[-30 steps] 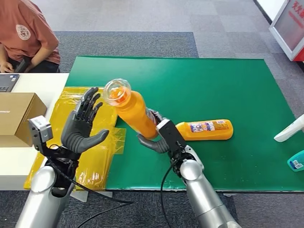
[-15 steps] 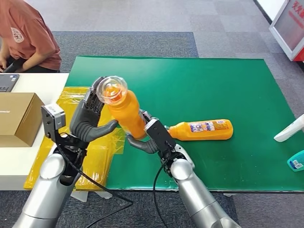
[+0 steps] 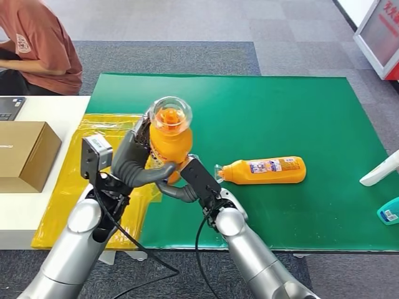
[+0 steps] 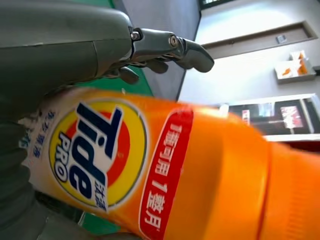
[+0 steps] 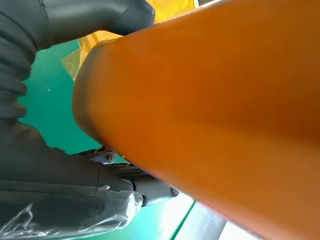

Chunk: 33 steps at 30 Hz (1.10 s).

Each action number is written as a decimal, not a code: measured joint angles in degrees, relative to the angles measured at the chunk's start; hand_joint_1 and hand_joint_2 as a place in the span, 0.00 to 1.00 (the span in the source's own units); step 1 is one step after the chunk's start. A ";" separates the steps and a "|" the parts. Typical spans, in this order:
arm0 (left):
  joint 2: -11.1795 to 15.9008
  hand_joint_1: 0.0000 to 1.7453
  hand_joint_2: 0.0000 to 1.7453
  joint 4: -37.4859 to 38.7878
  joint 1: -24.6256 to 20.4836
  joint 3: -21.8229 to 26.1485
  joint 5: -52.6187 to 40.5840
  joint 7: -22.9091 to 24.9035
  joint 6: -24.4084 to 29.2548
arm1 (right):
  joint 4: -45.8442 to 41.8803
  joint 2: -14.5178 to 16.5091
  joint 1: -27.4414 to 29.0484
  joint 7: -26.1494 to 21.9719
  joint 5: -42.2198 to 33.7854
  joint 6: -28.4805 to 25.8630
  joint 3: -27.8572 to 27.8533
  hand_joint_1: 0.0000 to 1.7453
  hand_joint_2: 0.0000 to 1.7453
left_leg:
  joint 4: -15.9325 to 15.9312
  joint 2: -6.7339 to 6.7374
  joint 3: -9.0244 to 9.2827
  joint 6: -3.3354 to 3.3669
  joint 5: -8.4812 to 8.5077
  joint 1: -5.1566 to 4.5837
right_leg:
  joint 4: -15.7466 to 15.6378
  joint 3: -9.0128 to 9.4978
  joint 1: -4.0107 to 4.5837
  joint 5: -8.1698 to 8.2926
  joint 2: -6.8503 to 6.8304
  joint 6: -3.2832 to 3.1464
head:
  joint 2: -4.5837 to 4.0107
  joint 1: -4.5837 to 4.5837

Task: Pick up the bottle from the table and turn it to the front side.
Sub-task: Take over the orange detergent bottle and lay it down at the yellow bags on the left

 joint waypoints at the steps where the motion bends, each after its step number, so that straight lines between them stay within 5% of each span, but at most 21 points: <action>1: 0.05 0.00 1.00 0.13 -0.02 -0.42 0.18 0.14 -0.15 | 0.19 -0.02 -0.09 -0.03 -0.09 -0.14 0.24 1.00 1.00 | 0.00 0.00 0.00 0.00 0.00 0.00 | 0.00 0.00 0.00 0.00 0.00 0.00 | 0.00 -0.01; 18: 2.12 0.00 1.00 1.95 -1.00 -3.14 0.77 0.63 -0.82 | 1.62 -0.95 -0.12 -0.20 -1.00 -1.12 1.40 1.00 1.00 | 0.00 0.00 -0.02 0.00 0.00 0.00 | 0.01 -0.01 0.00 0.00 0.00 0.00 | 0.00 0.00; 33: 2.46 0.00 1.00 2.84 -2.21 -3.46 -2.66 0.46 1.76 | 2.80 -1.84 -1.39 2.09 8.15 -8.12 4.73 1.00 1.00 | 0.00 0.00 -0.03 0.00 0.01 0.00 | 0.02 -0.01 0.00 0.01 0.00 -0.01 | 0.00 -0.01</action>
